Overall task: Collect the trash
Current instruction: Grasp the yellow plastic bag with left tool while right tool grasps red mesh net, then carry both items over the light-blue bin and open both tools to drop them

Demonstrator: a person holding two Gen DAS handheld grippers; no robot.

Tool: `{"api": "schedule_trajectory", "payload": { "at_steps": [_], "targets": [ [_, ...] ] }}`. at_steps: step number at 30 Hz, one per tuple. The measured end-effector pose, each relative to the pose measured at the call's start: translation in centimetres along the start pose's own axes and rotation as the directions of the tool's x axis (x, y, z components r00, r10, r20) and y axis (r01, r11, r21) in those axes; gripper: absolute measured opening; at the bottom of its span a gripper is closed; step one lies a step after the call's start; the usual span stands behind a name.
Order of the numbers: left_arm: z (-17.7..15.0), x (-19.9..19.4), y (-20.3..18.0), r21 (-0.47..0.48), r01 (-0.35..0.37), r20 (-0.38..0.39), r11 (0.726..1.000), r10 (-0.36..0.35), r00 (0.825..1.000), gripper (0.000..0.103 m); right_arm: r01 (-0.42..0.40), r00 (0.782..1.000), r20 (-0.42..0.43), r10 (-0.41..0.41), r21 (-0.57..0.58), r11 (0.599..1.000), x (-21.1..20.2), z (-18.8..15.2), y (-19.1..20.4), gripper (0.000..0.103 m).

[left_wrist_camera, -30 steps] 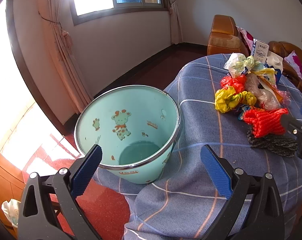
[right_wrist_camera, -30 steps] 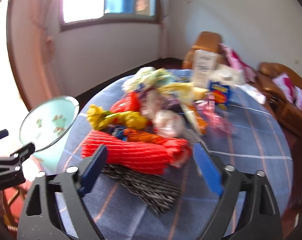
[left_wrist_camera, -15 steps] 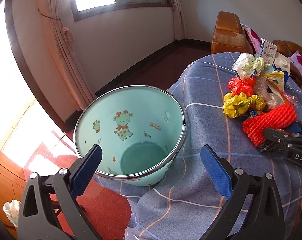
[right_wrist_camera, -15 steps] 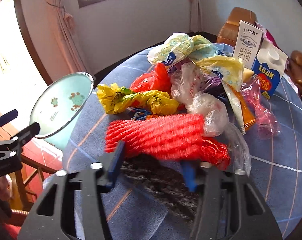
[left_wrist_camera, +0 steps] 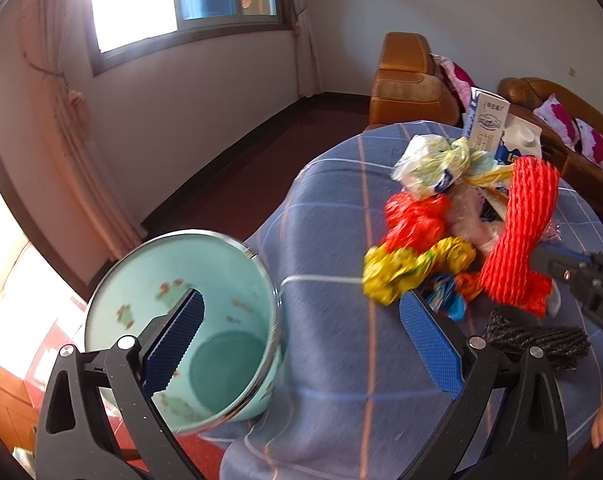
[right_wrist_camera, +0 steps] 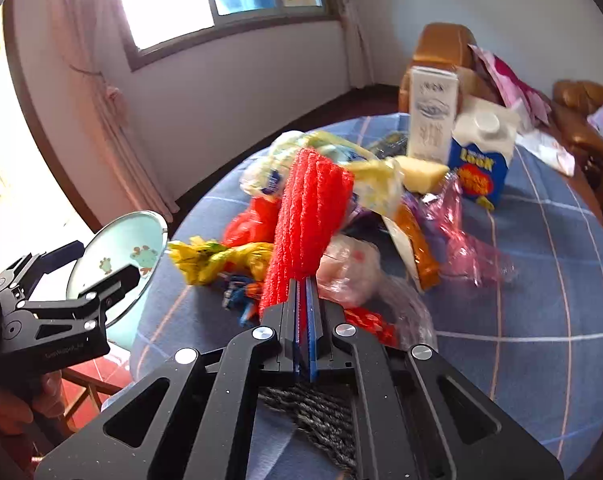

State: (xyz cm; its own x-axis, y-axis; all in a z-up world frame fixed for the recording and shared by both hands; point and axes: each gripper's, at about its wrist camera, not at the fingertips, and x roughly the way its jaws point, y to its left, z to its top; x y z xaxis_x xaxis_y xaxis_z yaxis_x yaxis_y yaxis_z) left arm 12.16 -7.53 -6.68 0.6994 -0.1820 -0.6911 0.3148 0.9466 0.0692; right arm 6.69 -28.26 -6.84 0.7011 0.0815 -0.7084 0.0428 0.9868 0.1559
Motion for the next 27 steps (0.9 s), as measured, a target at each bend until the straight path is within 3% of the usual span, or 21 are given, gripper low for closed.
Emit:
{"api": "schedule_trajectory", "payload": {
  "at_steps": [6, 9, 13, 16, 19, 20, 21, 23, 27],
  "targets": [
    [1.2, 4.0, -2.8, 0.018, 0.095, -0.07, 0.995, -0.093, 0.993, 0.079, 0.002, 1.0, 0.004, -0.003, 0.053, 0.999, 0.0, -0.2, -2.1, 0.001],
    [1.3, 5.4, -3.1, -0.013, 0.126, -0.102, 0.992, -0.127, 0.987, 0.062, 0.004, 1.0, 0.009, -0.005, 0.062, 0.998, -0.2, -0.3, -2.4, 0.001],
    [1.3, 5.6, -3.6, -0.013, 0.169, -0.096, 0.986, -0.169, 0.981, 0.032, 0.017, 1.0, 0.006, -0.017, 0.054, 0.998, -0.2, -0.6, -2.3, 0.001],
    [1.4, 5.4, -3.8, -0.021, 0.175, -0.086, 0.984, -0.176, 0.981, 0.019, 0.007, 1.0, 0.006, -0.008, 0.08, 0.997, -0.4, -0.7, -2.5, 0.001],
    [1.3, 4.8, -3.3, -0.037, 0.182, -0.069, 0.983, -0.184, 0.98, 0.018, 0.015, 1.0, 0.018, -0.017, 0.104, 0.994, -0.7, -0.7, -2.7, 0.002],
    [1.2, 4.5, -3.1, -0.039, 0.183, -0.067, 0.982, -0.185, 0.98, 0.017, 0.014, 1.0, 0.018, -0.016, 0.124, 0.992, -0.6, -0.7, -2.9, 0.01],
    [1.1, 4.3, -3.0, -0.043, 0.185, -0.064, 0.982, -0.188, 0.98, 0.017, 0.004, 1.0, 0.013, -0.006, 0.149, 0.989, -0.5, -0.7, -3.2, 0.031],
    [0.9, 3.9, -2.5, -0.048, 0.185, -0.061, 0.981, -0.188, 0.98, 0.017, -0.023, 1.0, 0.016, 0.021, 0.213, 0.977, -0.4, -0.5, -3.9, 0.055],
    [0.8, 2.9, -1.8, -0.058, 0.191, -0.048, 0.98, -0.194, 0.98, 0.017, -0.071, 0.997, 0.032, 0.065, 0.295, 0.953, 0.1, 0.4, -4.5, 0.057]
  ]
}}
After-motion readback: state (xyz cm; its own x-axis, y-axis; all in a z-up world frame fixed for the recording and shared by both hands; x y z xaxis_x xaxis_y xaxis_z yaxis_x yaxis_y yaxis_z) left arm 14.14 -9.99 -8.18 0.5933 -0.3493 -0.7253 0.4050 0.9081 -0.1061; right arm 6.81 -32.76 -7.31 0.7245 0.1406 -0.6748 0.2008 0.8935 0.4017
